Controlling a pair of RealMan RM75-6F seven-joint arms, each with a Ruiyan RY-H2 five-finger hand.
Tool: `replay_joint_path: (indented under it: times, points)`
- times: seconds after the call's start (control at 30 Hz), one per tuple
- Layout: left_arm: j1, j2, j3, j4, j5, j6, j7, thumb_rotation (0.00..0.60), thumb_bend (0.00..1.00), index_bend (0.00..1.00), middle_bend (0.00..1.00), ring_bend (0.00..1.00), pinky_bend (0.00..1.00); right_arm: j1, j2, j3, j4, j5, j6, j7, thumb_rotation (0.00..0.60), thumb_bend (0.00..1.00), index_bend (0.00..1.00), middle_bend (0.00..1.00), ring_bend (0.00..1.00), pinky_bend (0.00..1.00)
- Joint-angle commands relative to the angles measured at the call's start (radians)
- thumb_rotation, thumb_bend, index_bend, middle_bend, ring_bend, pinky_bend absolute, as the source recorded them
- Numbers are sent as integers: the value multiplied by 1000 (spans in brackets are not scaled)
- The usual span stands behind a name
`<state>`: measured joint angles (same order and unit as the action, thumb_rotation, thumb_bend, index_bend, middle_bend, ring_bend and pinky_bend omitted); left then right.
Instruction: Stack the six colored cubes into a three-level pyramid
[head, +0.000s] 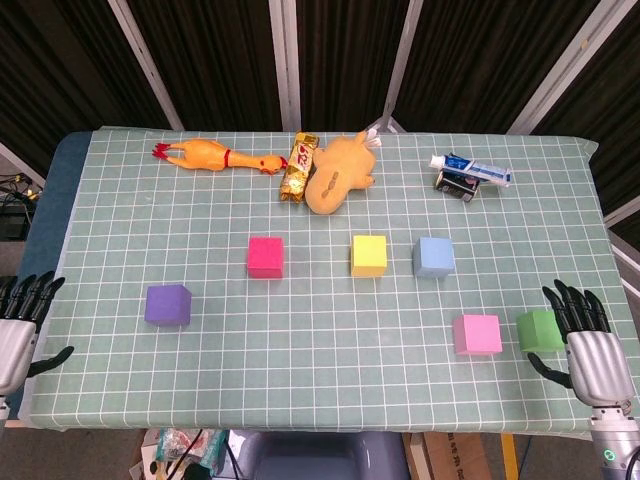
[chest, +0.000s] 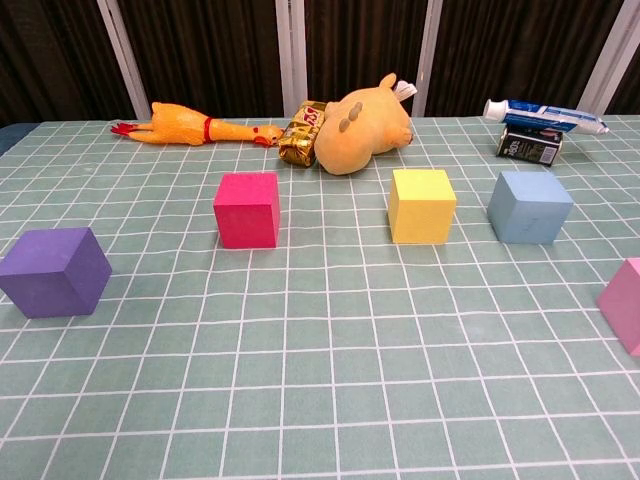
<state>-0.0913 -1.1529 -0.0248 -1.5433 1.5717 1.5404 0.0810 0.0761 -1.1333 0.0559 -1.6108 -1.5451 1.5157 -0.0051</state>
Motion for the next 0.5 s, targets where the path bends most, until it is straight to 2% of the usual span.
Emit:
replay_joint_path:
  times: [0.03, 0.5]
  points:
    - [0, 0, 0, -2, -4, -4, -2, 600, 0, 0, 0, 0, 0, -2, -5, 2, 2, 0, 6, -4, 600, 216, 0, 0, 0, 0]
    - [-4, 8, -2, -15, -23, -25, -10, 600, 0, 0, 0, 0, 0, -2, -5, 3, 5, 3, 0, -8, 600, 214, 0, 0, 0, 0]
